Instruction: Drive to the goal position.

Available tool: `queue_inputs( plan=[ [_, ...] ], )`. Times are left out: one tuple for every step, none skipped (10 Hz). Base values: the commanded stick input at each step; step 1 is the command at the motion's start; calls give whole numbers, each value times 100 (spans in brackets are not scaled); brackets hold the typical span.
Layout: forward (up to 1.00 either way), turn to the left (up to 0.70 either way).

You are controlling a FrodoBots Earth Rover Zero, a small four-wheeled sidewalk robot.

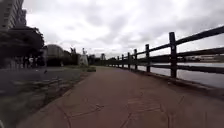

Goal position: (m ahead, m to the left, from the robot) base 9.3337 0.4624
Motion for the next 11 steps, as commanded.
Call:
queue_inputs(
  plan=[
    [100, 0],
    [100, 0],
    [100, 0],
    [100, 0],
    [100, 0],
    [100, 0],
    [100, 0],
    [100, 0],
    [100, 0],
    [100, 0],
    [100, 0]
  ],
)
